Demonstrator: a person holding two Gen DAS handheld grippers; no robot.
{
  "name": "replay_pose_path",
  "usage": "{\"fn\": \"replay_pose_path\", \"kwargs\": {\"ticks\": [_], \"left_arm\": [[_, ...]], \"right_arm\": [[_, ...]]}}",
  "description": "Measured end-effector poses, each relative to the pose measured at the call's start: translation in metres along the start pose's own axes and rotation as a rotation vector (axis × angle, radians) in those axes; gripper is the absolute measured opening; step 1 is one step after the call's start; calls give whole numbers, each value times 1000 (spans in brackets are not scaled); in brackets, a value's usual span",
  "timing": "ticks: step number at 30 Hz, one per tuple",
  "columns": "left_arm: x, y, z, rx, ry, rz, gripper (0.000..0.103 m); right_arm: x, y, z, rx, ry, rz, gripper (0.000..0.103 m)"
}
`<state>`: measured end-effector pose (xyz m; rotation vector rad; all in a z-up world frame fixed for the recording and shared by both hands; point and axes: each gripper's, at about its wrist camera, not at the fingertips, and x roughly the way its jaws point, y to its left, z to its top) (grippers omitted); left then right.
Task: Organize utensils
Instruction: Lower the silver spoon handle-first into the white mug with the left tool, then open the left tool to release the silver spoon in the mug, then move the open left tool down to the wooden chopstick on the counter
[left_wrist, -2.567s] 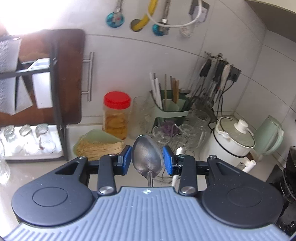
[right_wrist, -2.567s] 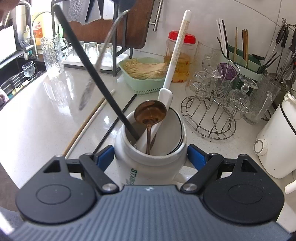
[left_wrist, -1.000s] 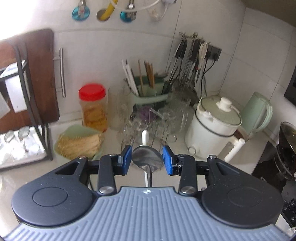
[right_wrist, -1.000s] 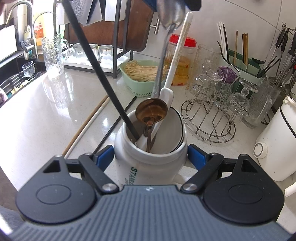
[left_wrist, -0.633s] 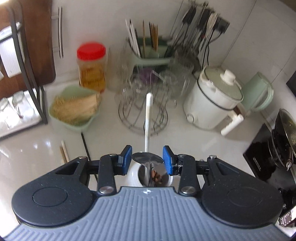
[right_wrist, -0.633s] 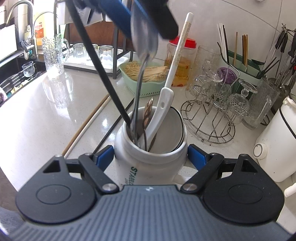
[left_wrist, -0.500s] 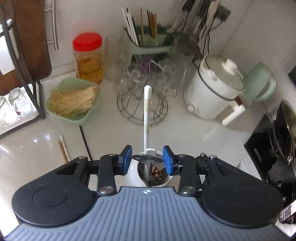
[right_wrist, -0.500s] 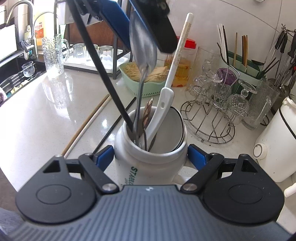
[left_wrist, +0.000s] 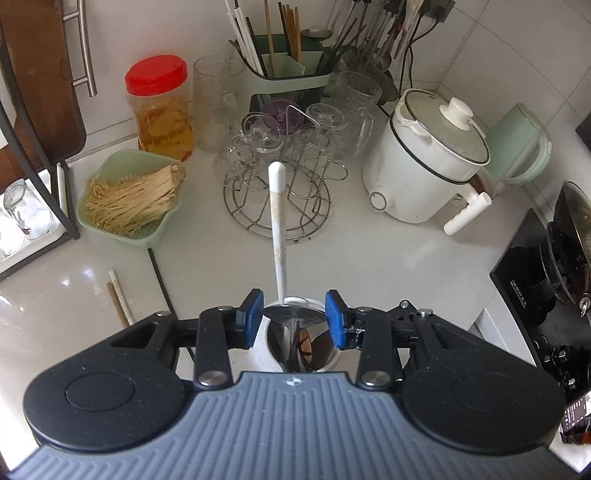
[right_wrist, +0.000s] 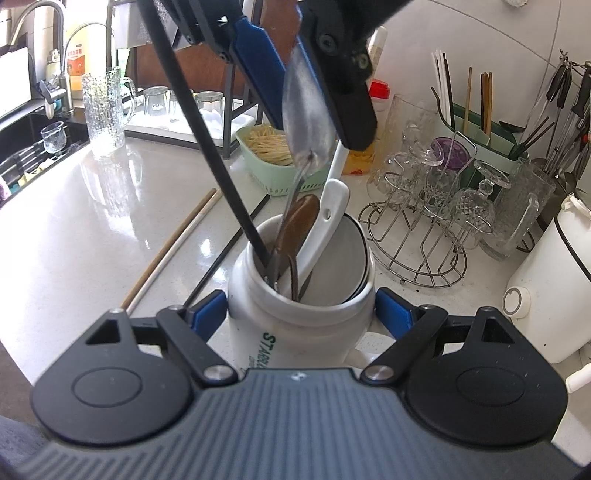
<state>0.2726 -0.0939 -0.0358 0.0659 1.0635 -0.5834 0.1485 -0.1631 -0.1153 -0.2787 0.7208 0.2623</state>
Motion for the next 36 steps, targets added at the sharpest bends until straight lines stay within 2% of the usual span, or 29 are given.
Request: {"fn": "replay_pose_path", "kwargs": {"ticks": [4, 10, 17, 24, 36], "left_arm": [[-3, 1, -3, -6, -8, -15, 45], [-19, 6, -8, -21, -64, -7, 59], [-49, 16, -12, -63, -165, 15, 60], [-69, 31, -22, -99, -259, 72, 61], [-48, 102, -66, -296, -254, 156, 61]], "right_arm": [[0, 0, 0, 0, 0, 0, 90], [0, 1, 0, 4, 0, -4, 89], [2, 1, 1, 3, 1, -1, 90], [4, 2, 3, 0, 7, -6, 90], [4, 0, 5, 0, 19, 4, 89]]}}
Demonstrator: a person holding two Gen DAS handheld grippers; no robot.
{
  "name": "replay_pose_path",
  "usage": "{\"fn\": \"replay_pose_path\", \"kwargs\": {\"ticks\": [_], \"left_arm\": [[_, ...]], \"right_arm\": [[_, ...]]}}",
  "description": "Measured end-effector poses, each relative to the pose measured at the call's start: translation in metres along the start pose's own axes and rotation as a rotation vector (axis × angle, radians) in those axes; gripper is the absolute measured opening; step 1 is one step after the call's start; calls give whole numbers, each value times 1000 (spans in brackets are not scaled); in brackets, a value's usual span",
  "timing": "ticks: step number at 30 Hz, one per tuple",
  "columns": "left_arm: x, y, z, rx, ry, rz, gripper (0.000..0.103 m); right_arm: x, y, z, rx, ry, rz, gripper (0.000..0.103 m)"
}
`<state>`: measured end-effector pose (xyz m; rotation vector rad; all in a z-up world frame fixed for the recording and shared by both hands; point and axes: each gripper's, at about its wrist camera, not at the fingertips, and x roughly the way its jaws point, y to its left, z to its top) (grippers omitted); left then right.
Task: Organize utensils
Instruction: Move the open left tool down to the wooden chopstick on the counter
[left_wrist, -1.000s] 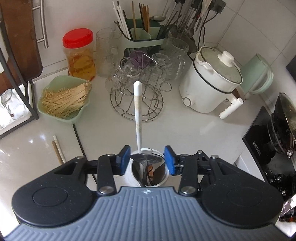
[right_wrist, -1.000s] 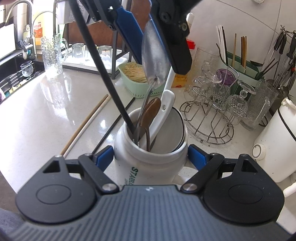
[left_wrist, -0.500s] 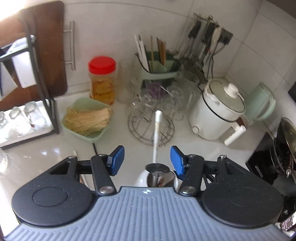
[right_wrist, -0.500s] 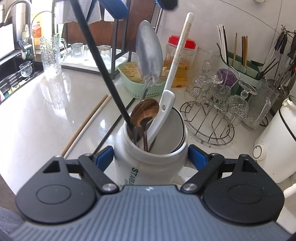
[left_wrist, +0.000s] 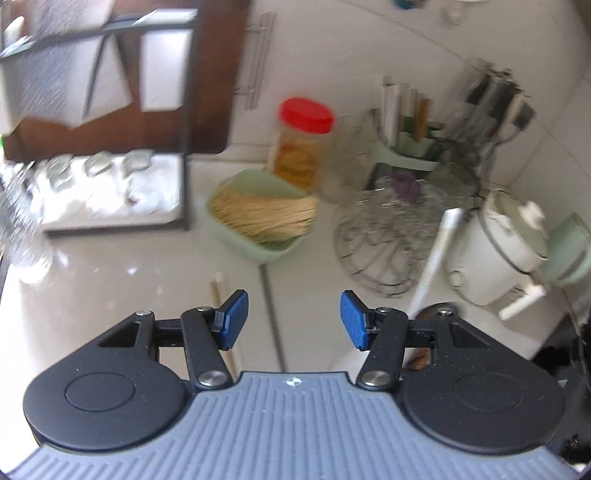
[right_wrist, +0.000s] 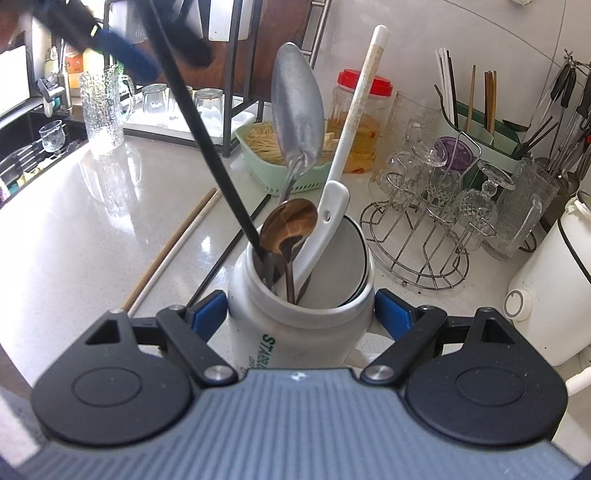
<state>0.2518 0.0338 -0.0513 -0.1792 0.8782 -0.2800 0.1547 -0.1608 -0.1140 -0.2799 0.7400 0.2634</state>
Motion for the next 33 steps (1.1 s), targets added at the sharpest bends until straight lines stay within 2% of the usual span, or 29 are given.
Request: {"fn": "replay_pose_path", "kwargs": {"ticks": [8, 12, 18, 21, 30, 33], "left_arm": [[43, 50, -25, -130, 81, 23, 60], [67, 65, -31, -155, 109, 40, 59], [105, 80, -31, -172, 143, 65, 47], [120, 83, -28, -163, 159, 74, 39], [159, 84, -14, -86, 201, 94, 37], [168, 78, -13, -32, 216, 108, 32]], "right_arm": [[1, 4, 0, -4, 7, -16, 89], [3, 7, 3, 1, 23, -37, 90], [6, 9, 9, 33, 53, -60, 90], [7, 10, 11, 41, 65, -72, 90], [11, 13, 14, 64, 93, -90, 91], [14, 12, 18, 78, 105, -95, 91]]}}
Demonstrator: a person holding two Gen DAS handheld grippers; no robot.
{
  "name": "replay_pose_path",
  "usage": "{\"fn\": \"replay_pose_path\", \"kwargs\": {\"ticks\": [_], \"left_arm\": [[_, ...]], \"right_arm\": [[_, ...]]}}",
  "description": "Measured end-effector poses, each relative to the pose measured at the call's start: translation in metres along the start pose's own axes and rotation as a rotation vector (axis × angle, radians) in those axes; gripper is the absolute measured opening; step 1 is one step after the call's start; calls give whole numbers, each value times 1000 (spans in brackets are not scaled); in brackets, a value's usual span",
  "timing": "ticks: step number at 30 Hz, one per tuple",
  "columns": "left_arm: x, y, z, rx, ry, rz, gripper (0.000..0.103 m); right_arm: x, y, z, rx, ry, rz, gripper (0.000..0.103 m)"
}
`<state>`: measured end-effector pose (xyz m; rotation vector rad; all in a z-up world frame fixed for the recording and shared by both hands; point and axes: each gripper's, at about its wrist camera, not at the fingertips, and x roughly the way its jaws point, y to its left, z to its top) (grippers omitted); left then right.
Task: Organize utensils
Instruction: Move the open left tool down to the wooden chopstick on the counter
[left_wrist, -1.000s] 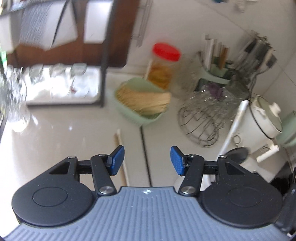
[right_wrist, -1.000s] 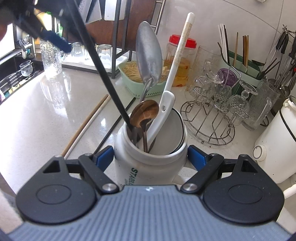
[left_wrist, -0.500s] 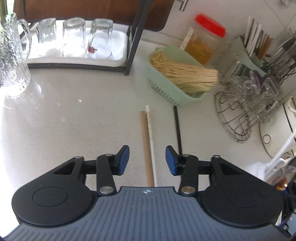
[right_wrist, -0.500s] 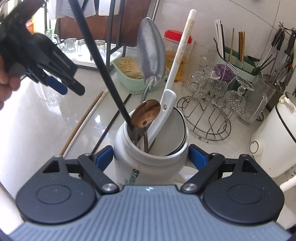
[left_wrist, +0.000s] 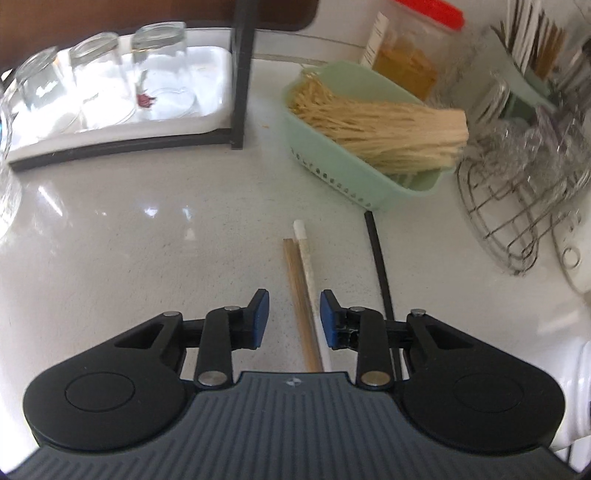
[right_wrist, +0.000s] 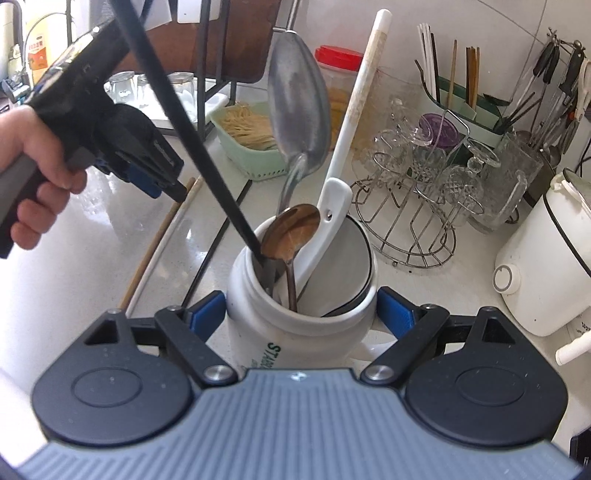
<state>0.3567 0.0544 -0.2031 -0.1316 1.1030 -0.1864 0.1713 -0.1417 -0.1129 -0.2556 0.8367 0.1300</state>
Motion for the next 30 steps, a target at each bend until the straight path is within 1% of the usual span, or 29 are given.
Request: {"fn": "replay_pose_path", "kwargs": {"ticks": [2, 7, 13, 18, 26, 27, 28, 30], "left_arm": [[4, -2, 0, 20, 4, 9, 28], [5, -2, 2, 26, 4, 24, 20], [3, 2, 0, 4, 1, 18, 20], [11, -1, 8, -2, 8, 30, 20], [22, -16, 24, 36, 11, 98, 20], [22, -18, 25, 38, 14, 105, 19], [22, -20, 25, 43, 19, 110, 12], [22, -24, 23, 54, 24, 112, 9]], "right_arm": [[1, -1, 1, 4, 4, 2, 91], [4, -1, 3, 12, 5, -2, 91], [7, -3, 5, 0, 6, 14, 91], [9, -3, 6, 0, 9, 16, 91], [11, -6, 7, -7, 10, 32, 91], [11, -6, 7, -7, 10, 35, 91], [11, -7, 7, -6, 9, 37, 91], [12, -7, 6, -6, 7, 41, 91]]}}
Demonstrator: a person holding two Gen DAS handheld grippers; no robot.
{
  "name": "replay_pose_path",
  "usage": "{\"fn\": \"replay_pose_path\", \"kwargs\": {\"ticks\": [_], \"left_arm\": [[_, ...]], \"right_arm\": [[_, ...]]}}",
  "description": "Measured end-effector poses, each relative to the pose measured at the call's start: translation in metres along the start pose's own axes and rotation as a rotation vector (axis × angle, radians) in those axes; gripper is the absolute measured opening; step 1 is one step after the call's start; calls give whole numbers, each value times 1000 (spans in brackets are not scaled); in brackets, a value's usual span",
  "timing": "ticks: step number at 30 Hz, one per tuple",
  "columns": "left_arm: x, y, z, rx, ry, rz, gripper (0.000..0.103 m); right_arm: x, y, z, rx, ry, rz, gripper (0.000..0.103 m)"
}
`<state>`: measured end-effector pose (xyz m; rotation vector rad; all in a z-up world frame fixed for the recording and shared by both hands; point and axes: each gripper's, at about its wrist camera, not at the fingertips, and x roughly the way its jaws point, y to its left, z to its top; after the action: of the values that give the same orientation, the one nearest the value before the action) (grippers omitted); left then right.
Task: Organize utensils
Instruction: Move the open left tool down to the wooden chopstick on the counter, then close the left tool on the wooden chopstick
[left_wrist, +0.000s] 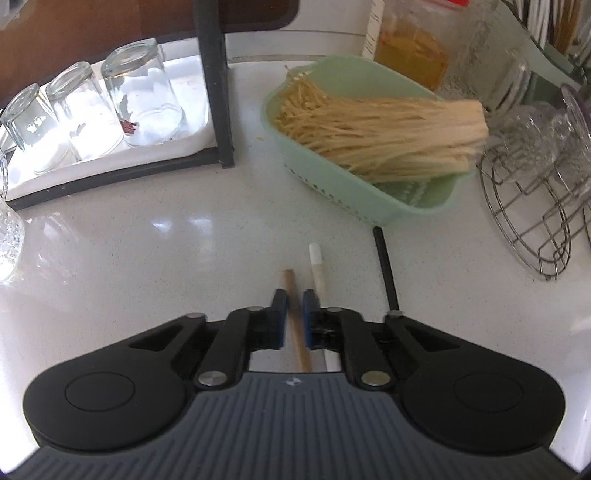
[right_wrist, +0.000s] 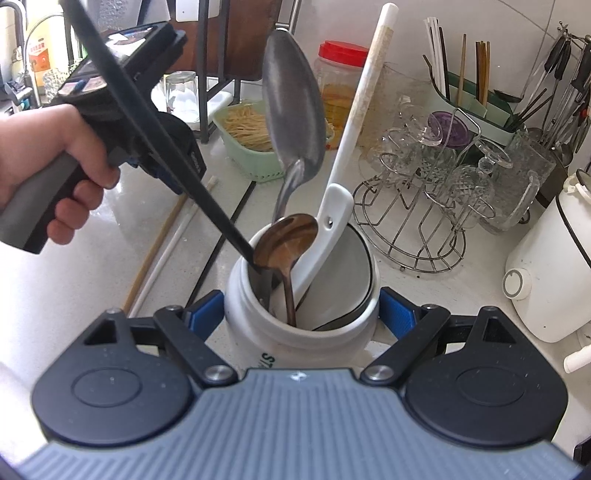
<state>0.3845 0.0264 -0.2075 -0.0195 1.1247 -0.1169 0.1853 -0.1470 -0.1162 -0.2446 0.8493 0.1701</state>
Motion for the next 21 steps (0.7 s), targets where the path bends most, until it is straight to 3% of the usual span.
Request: {"fn": "replay_pose_path", "kwargs": {"ticks": [9, 21], "left_arm": [[-19, -4, -16, -52, -20, -19, 7], [-96, -6, -59, -141, -119, -125, 7]], "right_arm": [[0, -1, -1, -31, 1, 20, 91], [-6, 0, -5, -80, -6, 70, 91]]}}
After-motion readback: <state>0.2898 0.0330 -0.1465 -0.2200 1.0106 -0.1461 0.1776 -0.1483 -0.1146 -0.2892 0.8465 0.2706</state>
